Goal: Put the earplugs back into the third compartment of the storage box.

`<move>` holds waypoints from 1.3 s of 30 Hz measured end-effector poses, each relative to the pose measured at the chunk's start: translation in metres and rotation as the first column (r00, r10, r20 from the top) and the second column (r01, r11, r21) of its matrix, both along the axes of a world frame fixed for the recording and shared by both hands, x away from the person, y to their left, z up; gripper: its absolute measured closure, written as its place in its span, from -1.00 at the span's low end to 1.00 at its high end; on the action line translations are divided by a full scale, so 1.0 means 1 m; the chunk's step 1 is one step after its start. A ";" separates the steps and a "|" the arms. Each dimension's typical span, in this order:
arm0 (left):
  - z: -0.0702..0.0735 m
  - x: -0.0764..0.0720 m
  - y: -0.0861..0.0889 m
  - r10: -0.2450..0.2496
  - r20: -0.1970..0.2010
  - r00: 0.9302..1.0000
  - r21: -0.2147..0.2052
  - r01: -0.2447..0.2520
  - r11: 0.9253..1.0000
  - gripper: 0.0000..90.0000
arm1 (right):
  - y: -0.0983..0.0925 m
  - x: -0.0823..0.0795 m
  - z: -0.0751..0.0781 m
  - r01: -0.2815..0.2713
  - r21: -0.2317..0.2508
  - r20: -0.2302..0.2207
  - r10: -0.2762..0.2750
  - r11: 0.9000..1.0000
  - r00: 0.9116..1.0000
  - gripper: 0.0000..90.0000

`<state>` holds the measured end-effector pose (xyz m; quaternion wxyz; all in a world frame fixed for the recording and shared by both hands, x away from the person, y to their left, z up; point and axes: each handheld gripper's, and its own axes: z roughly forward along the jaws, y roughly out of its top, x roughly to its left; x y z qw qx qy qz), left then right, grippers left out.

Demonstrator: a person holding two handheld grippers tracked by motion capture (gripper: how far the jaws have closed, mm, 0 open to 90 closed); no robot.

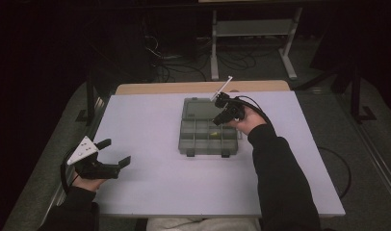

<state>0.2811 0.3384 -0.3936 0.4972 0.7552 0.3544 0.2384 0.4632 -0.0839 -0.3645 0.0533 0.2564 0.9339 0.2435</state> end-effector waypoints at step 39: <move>0.000 0.000 0.000 0.000 -0.002 1.000 -0.001 0.000 1.000 -1.00 | -0.009 -0.005 -0.009 0.080 0.070 -0.011 -0.079 0.994 0.997 -0.86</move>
